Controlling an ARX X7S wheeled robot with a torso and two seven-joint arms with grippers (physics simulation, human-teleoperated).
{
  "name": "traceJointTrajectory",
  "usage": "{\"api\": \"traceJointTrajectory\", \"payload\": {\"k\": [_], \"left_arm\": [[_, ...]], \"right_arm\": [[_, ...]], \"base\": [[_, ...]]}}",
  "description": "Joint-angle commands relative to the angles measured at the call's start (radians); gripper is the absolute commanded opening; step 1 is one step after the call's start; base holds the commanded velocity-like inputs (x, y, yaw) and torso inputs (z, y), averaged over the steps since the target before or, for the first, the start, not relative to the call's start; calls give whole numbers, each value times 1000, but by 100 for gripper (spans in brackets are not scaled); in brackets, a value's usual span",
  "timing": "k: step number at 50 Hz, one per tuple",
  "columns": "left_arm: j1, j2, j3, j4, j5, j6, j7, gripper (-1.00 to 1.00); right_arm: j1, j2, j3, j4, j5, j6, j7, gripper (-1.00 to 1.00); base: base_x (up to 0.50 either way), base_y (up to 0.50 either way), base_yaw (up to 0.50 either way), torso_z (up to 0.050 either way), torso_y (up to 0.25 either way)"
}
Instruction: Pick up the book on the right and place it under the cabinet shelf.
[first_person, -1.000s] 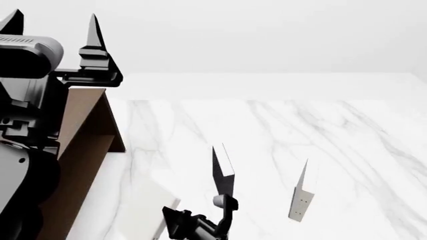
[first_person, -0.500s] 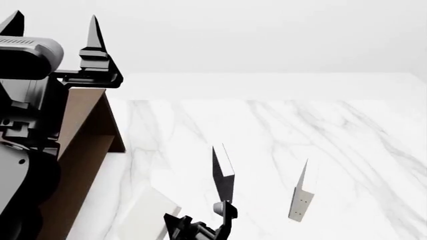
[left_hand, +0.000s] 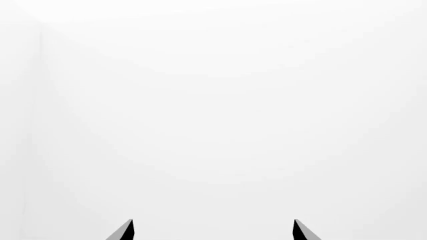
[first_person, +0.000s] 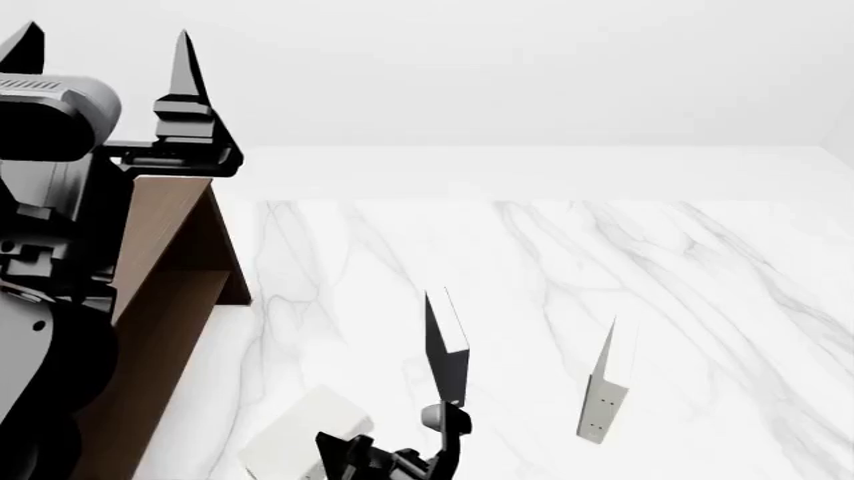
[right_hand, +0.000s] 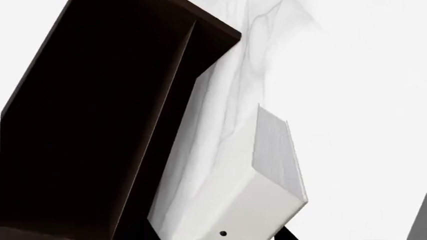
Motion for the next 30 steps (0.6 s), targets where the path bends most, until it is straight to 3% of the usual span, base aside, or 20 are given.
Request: {"api": "traceJointTrajectory", "payload": {"k": [1, 10, 19, 30], "left_arm": [[13, -1, -5, 2, -4, 9, -2, 100], [25, -4, -14, 6, -9, 16, -3, 100], [26, -6, -20, 6, -16, 16, -5, 100], [26, -6, -21, 10, -22, 17, -8, 100]], "right_arm": [[7, 0, 2, 94, -9, -48, 145, 100], [24, 9, -10, 74, -78, -129, 218, 100], [48, 228, -57, -370, -211, -269, 489, 100], [74, 365, -112, -645, -336, -316, 676, 100]], "base": [[0, 0, 0, 0, 0], [0, 0, 0, 0, 0], [0, 0, 0, 0, 0], [0, 0, 0, 0, 0]]}}
